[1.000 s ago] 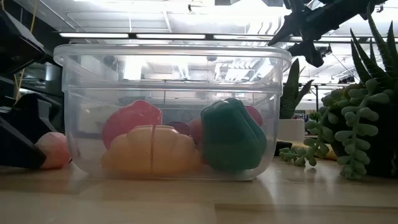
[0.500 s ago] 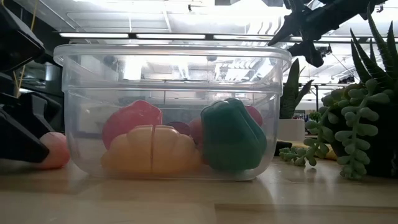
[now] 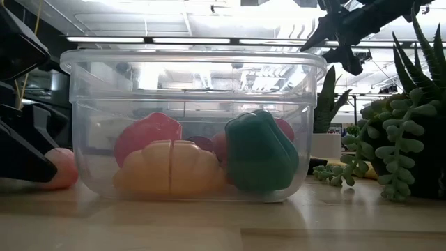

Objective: Pick and placing Produce into tupperware
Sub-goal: Put the peach into the transparent bin

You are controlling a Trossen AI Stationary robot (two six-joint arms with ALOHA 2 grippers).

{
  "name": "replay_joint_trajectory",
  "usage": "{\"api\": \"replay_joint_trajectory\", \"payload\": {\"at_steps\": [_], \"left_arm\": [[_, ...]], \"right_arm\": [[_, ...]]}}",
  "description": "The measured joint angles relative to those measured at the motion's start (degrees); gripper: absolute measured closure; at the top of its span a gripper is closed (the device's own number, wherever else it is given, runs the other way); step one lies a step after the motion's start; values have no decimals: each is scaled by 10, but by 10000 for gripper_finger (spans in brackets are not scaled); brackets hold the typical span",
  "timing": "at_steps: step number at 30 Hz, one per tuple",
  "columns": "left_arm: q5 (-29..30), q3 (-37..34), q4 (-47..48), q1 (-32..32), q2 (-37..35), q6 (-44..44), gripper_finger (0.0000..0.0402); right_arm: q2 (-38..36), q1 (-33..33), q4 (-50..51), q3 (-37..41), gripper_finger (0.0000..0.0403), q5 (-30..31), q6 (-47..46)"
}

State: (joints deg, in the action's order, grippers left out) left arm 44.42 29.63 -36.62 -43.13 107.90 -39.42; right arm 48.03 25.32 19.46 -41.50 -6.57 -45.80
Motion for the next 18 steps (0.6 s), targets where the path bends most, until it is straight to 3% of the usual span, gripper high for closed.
{"api": "replay_joint_trajectory", "payload": {"at_steps": [10, 18], "left_arm": [[0, 0, 1, 0, -14, -4, 285], [-4, 0, 93, -1, -75, 0, 286]], "right_arm": [[0, 0, 0, 0, 231, 0, 6], [0, 0, 0, 0, 231, 0, 10]]}}
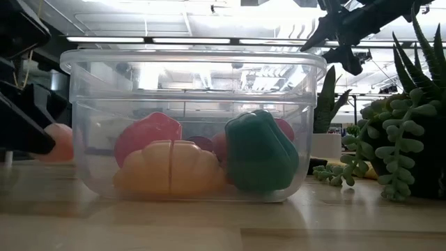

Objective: Pick and placing Produce into tupperware
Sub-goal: Put the peach into the transparent bin

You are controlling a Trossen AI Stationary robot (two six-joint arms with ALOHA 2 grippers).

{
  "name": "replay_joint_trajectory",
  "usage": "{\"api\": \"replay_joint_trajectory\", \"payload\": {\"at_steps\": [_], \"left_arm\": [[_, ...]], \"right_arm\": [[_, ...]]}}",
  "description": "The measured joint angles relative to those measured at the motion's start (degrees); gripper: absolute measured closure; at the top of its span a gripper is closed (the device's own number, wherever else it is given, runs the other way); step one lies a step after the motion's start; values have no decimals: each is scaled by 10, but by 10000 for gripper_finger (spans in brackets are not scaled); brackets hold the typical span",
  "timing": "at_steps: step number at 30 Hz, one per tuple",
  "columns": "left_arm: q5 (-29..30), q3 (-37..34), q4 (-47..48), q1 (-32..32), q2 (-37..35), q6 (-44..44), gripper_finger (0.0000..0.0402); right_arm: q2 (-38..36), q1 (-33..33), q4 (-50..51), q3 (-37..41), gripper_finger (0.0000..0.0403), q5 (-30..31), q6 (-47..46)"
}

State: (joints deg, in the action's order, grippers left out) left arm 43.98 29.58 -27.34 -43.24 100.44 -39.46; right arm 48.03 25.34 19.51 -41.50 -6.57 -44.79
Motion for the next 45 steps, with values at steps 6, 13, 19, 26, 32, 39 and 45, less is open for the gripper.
{"api": "replay_joint_trajectory", "payload": {"at_steps": [6, 13, 19, 26, 32, 39, 45], "left_arm": [[-1, 0, 96, 0, -68, 0, 286], [-27, 0, 177, 0, -153, -1, 286], [-53, 0, 216, 1, -233, 0, 286], [-60, 0, 243, 1, -304, 6, 286], [-61, 4, 244, 20, -328, 37, 286], [-128, 54, 245, 94, -331, 137, 286], [-205, 105, 302, 178, -330, 166, 286]], "right_arm": [[0, 0, 0, 0, 231, 0, 10], [0, 0, 0, 0, 231, 0, 12], [0, 0, 1, 0, 231, 0, 21], [0, 0, 5, 0, 231, 0, 43], [0, 0, 0, 0, 231, -1, 68], [0, 0, -5, 0, 231, -18, 89], [0, 0, -5, 0, 231, -48, 115]]}}
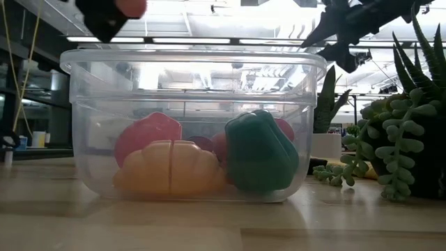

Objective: Pick and placing Produce into tupperware
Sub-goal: Put the peach into the transparent bin

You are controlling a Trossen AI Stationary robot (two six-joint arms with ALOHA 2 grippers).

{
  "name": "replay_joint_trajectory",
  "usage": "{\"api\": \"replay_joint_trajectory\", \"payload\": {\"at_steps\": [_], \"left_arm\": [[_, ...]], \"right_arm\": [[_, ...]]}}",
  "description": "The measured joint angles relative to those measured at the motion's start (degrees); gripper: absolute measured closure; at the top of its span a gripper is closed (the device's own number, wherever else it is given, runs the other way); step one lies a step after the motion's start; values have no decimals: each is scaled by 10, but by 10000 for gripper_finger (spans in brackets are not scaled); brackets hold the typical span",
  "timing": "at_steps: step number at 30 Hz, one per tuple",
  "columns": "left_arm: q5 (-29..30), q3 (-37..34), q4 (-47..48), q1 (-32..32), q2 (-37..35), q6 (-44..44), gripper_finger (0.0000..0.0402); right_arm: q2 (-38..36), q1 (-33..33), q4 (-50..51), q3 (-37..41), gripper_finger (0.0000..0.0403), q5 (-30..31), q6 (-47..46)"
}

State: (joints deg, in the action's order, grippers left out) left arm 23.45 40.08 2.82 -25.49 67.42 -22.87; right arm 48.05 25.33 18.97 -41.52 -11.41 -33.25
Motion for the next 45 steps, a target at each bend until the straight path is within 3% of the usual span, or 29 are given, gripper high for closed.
{"api": "replay_joint_trajectory", "payload": {"at_steps": [8, 17, 28, 45], "left_arm": [[-113, 68, 45, 65, 57, 1, 286], [-185, 168, 106, 73, 166, 7, 286], [-268, 211, 110, 91, 249, -56, 286], [-304, 210, 125, 101, 291, -136, 286]], "right_arm": [[0, 0, 0, 0, 231, -36, 48], [0, 0, 2, 0, 231, -74, 97], [0, 0, 16, 0, 231, -116, 141], [0, 0, 26, 0, 231, -126, 158]]}}
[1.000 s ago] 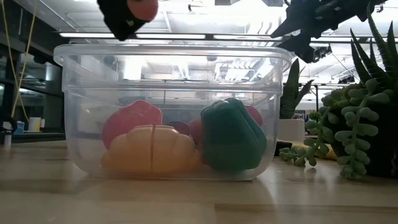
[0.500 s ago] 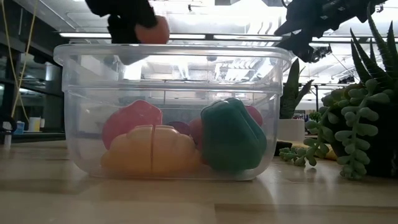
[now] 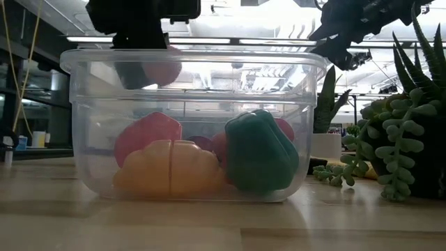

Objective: Pick and placing Produce into tupperware
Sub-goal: Put the peach into the transparent bin

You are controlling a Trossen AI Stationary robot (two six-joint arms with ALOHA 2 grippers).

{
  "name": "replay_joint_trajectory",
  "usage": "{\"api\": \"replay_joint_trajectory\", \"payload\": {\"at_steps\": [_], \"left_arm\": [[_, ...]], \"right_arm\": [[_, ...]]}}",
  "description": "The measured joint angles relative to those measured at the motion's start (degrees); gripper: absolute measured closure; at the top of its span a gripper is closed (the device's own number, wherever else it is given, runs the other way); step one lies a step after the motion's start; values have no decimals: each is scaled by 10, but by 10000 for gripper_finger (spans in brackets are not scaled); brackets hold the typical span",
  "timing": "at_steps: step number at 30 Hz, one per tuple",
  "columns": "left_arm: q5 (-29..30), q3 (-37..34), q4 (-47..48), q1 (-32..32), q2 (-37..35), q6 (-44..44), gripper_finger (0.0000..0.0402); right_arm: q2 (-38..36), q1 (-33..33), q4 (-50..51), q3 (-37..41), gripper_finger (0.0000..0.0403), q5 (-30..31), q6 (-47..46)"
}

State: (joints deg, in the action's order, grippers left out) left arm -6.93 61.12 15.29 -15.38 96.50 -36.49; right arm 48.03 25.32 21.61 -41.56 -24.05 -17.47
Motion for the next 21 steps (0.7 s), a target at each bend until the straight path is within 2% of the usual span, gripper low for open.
{"api": "replay_joint_trajectory", "payload": {"at_steps": [7, 21], "left_arm": [[-10, 0, 39, 0, 0, 0, 286], [1, 0, 35, 0, -2, -3, 286]], "right_arm": [[0, 0, 0, 0, 231, 0, 6], [0, 0, 0, 0, 231, 0, 10]]}}
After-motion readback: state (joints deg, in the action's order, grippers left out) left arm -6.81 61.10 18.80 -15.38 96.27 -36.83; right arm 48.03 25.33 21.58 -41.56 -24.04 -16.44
